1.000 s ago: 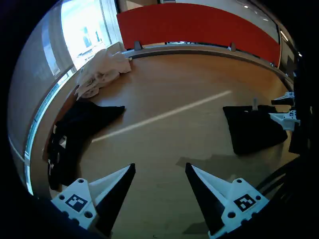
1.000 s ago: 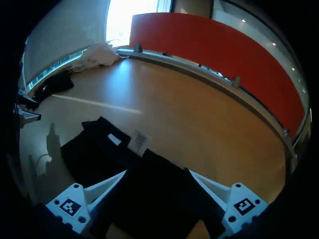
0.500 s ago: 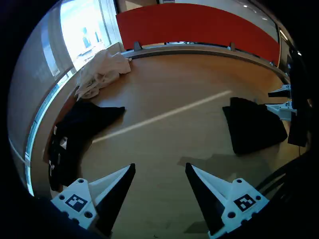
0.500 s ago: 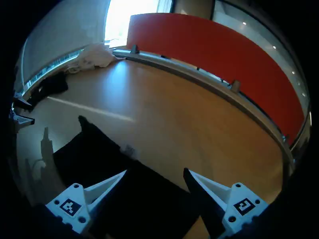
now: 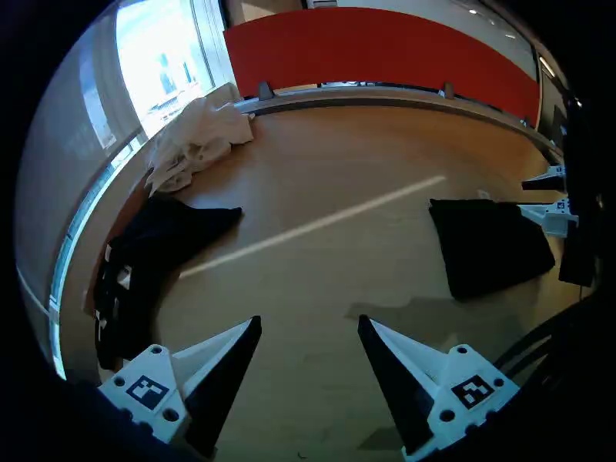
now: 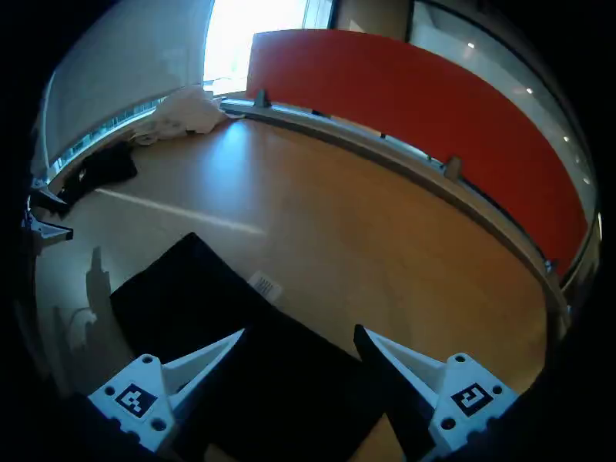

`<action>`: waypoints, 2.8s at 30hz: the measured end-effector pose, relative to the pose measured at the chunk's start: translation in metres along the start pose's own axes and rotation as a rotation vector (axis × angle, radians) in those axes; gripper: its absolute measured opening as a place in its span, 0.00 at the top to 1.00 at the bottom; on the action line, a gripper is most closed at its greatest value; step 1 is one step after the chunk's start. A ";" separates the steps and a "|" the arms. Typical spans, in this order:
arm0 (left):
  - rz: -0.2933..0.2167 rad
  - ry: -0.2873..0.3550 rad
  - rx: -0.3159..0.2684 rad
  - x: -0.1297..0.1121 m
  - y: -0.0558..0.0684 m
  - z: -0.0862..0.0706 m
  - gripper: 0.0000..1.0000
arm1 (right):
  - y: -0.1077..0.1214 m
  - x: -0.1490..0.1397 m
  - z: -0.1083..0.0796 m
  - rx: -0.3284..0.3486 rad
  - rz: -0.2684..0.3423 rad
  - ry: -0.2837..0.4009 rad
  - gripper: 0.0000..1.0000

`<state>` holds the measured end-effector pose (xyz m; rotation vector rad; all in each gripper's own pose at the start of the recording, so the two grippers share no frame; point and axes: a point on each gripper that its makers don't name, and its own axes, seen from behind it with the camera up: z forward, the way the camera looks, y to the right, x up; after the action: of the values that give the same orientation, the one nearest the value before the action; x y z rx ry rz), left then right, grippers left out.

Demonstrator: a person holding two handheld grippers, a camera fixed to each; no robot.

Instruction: Fold towel

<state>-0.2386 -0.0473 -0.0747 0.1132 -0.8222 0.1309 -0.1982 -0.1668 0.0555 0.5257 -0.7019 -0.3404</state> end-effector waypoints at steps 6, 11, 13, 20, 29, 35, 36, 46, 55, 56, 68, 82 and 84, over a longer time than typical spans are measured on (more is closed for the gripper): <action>0.001 0.002 -0.001 0.000 0.000 -0.002 0.07 | -0.002 -0.014 -0.015 0.001 0.017 -0.005 0.00; 0.002 0.005 -0.001 0.000 0.001 -0.003 0.07 | -0.004 -0.026 -0.028 0.000 0.032 -0.009 0.00; 0.002 0.006 -0.001 0.001 0.001 -0.003 0.07 | -0.005 -0.030 -0.032 -0.001 0.036 -0.011 0.00; 0.007 0.011 -0.002 0.001 0.003 -0.006 0.07 | -0.005 -0.041 -0.044 -0.002 0.049 -0.013 0.00; 0.008 0.015 0.001 0.001 0.004 -0.011 0.07 | 0.004 -0.065 -0.060 -0.012 0.055 -0.035 0.00; 0.007 0.018 0.003 0.001 0.003 -0.014 0.07 | 0.008 -0.084 -0.071 -0.014 0.060 -0.053 0.00; 0.008 0.019 0.004 0.001 0.003 -0.015 0.07 | 0.009 -0.088 -0.073 -0.014 0.060 -0.057 0.00; 0.005 0.021 0.010 0.001 0.001 -0.019 0.07 | 0.012 -0.115 -0.088 0.000 0.045 -0.085 0.00; 0.005 0.022 0.011 0.000 0.002 -0.022 0.07 | 0.007 -0.126 -0.094 0.041 0.033 -0.100 0.08; 0.005 0.022 0.011 0.000 0.002 -0.022 0.07 | 0.007 -0.128 -0.095 0.045 0.030 -0.105 0.11; 0.006 0.026 0.012 0.001 0.001 -0.023 0.07 | 0.000 -0.146 -0.094 0.106 0.041 -0.158 0.54; 0.009 0.026 0.012 -0.001 0.002 -0.024 0.07 | 0.006 -0.150 -0.092 0.114 0.030 -0.171 0.91; 0.010 0.026 0.012 -0.001 0.002 -0.024 0.07 | 0.005 -0.150 -0.092 0.115 0.027 -0.169 0.94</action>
<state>-0.2225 -0.0419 -0.0915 0.1184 -0.7963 0.1461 -0.2420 -0.0621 -0.0784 0.6005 -0.8957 -0.3227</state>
